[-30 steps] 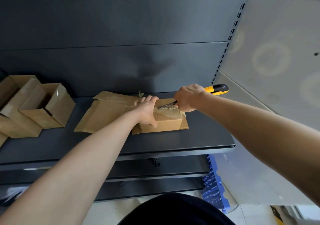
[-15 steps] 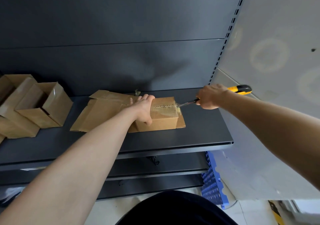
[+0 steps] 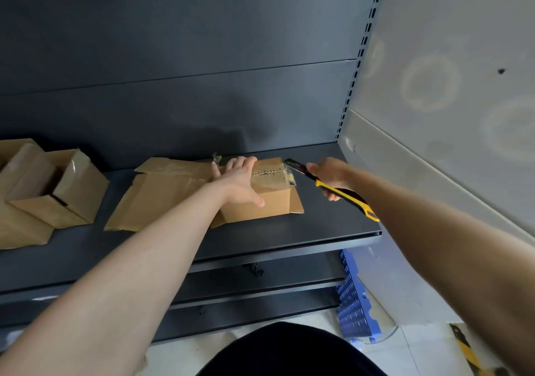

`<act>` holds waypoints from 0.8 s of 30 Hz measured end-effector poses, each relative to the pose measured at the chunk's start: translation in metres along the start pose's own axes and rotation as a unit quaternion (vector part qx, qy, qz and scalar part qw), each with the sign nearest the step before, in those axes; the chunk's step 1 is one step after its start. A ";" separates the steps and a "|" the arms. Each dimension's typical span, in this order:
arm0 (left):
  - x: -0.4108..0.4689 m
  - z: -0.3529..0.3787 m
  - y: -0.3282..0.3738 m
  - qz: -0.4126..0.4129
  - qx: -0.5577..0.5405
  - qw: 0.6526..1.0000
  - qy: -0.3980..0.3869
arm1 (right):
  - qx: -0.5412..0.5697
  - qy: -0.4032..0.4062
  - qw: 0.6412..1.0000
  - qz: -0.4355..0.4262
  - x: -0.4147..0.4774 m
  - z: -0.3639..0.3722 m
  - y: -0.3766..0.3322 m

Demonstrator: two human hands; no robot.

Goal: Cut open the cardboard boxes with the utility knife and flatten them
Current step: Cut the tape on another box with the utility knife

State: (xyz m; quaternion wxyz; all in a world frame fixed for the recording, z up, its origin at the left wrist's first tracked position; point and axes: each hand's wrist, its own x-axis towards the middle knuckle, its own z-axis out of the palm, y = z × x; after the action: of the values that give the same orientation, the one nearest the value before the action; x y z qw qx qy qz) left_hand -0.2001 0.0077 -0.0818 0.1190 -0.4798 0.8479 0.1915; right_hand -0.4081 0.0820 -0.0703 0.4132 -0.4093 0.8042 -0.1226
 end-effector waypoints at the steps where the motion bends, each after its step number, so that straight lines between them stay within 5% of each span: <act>1: 0.000 0.001 0.000 -0.002 -0.002 1.000 0.004 | 0.009 -0.001 1.000 -0.001 0.001 0.000 0.000; 24: 0.003 0.005 -0.003 -0.015 -0.041 0.999 0.015 | -0.026 -0.072 0.996 -0.055 0.009 0.000 0.012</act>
State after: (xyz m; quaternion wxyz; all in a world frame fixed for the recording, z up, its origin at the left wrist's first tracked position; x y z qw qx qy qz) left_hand -0.1990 0.0065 -0.0883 0.0895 -0.4993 0.8340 0.2172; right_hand -0.4173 0.0825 -0.0816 0.4516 -0.4711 0.7518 -0.0944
